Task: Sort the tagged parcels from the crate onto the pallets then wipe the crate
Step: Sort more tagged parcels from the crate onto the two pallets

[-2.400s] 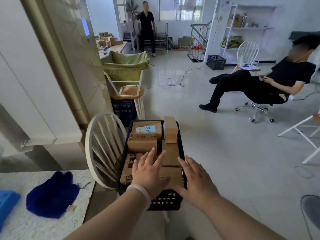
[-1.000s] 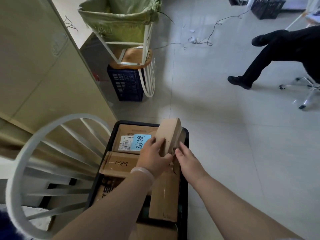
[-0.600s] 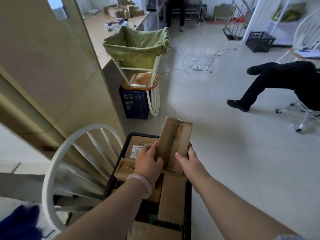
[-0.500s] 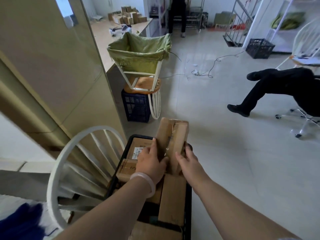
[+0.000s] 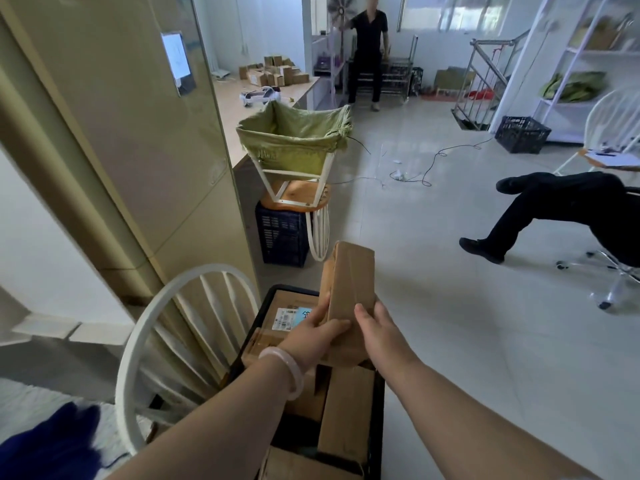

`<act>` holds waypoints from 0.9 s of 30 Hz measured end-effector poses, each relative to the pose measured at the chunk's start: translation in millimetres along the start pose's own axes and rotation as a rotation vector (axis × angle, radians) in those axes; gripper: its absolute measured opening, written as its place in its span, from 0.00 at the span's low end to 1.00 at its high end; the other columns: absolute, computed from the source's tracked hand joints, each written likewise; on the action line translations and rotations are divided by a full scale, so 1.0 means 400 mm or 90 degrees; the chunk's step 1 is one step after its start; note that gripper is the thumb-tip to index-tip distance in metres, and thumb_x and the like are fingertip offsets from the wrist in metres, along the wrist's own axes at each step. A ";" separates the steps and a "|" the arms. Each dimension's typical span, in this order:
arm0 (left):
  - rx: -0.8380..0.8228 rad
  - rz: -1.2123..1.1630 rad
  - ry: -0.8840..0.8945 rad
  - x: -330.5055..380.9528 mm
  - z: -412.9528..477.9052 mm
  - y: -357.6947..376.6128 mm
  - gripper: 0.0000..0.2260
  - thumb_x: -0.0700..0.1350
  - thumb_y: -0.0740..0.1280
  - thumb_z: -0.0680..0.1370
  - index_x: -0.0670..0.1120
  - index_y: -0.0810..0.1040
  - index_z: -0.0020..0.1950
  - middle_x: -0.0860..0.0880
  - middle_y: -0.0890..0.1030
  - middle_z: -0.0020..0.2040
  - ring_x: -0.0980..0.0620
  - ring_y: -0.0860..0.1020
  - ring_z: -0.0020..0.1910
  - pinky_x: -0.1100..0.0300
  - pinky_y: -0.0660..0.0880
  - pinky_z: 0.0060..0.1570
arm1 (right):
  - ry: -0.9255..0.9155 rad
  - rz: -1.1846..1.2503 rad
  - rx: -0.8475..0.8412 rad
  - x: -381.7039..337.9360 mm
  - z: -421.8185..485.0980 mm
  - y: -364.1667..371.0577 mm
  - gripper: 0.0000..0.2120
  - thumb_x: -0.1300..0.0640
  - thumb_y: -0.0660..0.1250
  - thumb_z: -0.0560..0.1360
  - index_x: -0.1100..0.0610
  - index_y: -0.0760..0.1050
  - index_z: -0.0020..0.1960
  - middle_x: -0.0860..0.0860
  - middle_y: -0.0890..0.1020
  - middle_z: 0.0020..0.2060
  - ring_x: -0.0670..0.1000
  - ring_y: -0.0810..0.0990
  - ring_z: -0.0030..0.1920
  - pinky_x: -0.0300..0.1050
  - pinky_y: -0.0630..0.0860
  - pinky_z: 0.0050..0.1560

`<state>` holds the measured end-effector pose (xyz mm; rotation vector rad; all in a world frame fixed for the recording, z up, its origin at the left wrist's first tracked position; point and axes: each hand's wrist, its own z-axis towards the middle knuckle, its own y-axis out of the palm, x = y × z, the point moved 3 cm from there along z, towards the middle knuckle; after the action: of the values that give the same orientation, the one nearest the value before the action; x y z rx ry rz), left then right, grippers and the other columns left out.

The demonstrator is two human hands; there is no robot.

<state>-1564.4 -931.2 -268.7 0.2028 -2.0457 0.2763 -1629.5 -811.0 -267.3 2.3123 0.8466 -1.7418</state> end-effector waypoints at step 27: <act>0.077 0.018 0.064 0.039 -0.052 -0.030 0.39 0.53 0.72 0.76 0.67 0.49 0.76 0.53 0.79 0.58 0.52 0.81 0.55 0.54 0.80 0.54 | -0.113 -0.117 -0.033 -0.024 -0.037 -0.031 0.32 0.48 0.65 0.79 0.35 0.51 0.76 0.44 0.66 0.66 0.47 0.69 0.66 0.38 0.77 0.49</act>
<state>-1550.9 -937.1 -244.1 0.2302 -1.9354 0.4197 -1624.8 -797.9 -251.0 2.0674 1.0859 -1.9379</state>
